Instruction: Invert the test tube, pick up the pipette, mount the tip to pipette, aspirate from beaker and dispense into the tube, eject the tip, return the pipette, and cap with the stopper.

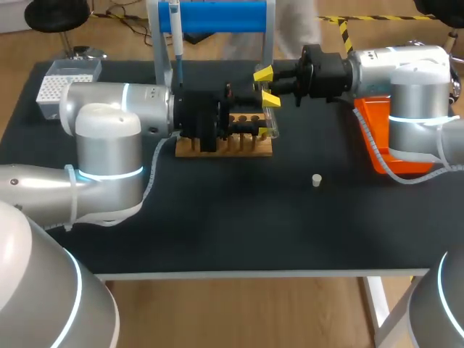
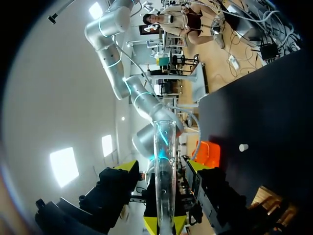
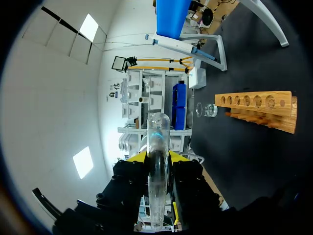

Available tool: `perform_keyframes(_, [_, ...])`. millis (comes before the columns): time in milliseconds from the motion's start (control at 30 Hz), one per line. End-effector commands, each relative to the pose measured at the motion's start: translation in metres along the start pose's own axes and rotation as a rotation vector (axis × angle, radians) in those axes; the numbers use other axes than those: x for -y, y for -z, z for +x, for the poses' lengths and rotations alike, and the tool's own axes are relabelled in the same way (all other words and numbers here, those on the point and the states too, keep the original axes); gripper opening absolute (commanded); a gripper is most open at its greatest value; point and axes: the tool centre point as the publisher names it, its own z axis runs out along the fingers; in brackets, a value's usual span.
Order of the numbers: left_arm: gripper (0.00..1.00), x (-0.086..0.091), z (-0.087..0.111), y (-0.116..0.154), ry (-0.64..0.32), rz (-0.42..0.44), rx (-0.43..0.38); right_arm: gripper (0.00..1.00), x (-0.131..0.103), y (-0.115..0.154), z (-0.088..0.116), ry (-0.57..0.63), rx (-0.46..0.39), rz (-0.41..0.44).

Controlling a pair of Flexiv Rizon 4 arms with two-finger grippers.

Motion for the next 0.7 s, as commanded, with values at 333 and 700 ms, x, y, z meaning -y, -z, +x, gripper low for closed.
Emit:
perform_keyframes(333, [0.44, 0.001, -0.0005, 0.0011, 0.002, -0.006, -0.009, 0.0, -0.0002, 0.0003, 0.0003, 0.0, 0.002, 0.001])
perform_keyframes(700, [0.0, 0.0, -0.0005, -0.0009, 0.006, 0.008, -0.019, 0.0, -0.0002, 0.0003, 0.0003, 0.0, 0.002, 0.001])
